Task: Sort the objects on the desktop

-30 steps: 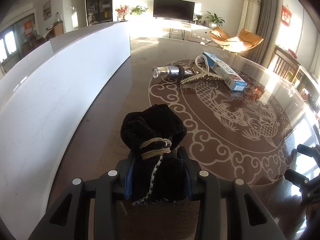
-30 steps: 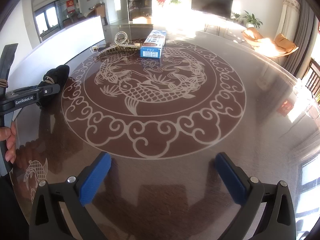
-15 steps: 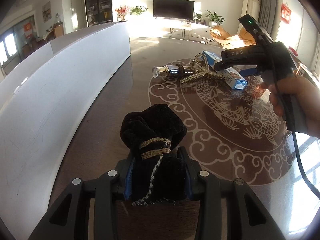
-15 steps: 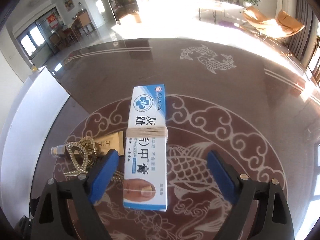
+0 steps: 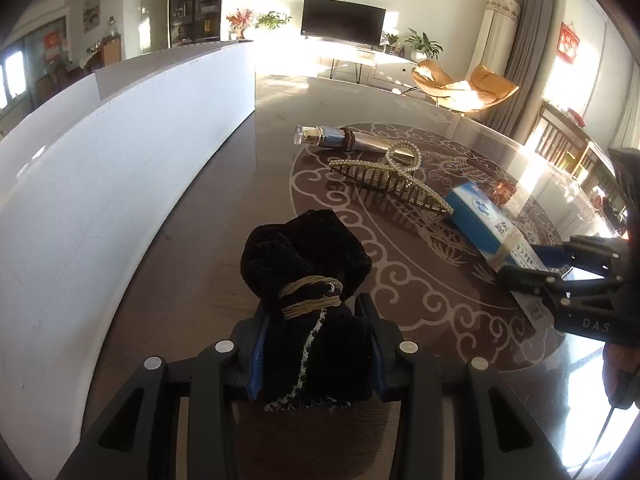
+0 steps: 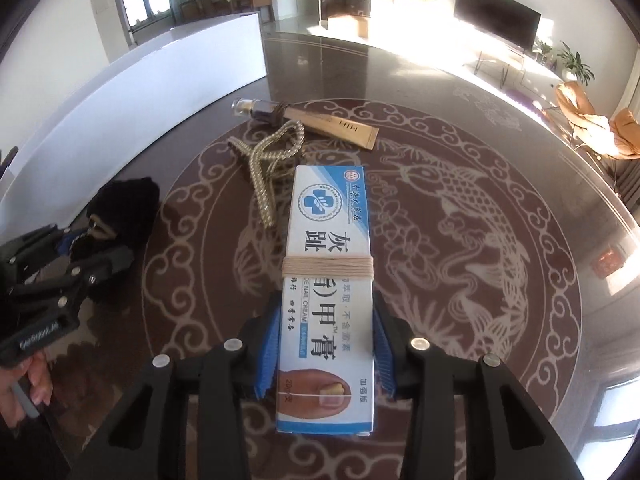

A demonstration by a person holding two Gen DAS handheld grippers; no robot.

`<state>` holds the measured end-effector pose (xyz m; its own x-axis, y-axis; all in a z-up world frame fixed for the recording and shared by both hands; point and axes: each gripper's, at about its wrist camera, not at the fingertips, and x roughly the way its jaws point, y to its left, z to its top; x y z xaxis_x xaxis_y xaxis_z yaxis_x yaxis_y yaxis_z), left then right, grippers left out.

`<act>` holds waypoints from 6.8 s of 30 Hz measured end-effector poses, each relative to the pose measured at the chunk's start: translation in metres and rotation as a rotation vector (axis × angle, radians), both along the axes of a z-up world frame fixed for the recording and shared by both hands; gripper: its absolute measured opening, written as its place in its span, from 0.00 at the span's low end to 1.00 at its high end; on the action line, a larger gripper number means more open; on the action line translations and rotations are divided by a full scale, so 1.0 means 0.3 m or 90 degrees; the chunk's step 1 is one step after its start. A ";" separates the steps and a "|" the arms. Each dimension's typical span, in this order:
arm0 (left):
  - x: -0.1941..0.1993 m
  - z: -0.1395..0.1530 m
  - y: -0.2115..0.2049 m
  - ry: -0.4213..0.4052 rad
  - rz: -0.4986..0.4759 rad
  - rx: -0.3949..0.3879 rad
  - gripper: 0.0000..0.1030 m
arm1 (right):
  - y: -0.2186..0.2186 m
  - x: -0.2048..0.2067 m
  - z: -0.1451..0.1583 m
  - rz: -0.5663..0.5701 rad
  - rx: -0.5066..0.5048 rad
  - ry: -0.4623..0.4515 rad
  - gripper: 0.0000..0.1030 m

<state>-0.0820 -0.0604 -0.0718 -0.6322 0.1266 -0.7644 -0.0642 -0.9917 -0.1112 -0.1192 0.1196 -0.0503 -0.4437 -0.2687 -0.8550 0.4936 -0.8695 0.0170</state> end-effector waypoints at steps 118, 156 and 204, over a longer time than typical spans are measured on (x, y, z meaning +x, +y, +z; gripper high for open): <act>0.174 0.491 0.008 0.068 0.062 -0.146 0.87 | 0.422 0.166 0.052 -0.155 -0.075 0.061 1.00; -0.117 0.059 0.120 0.000 0.013 -0.080 0.31 | 0.411 0.165 0.009 -0.122 -0.027 0.049 1.00; 0.266 0.592 -0.300 0.132 0.090 0.052 0.31 | -0.419 -0.186 0.516 0.266 -0.087 0.027 0.27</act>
<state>-0.0021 -0.1502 0.1060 -0.7905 0.0821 -0.6070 0.0448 -0.9806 -0.1909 -0.1752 -0.0061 0.1044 -0.3069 -0.5418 -0.7825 0.8052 -0.5861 0.0900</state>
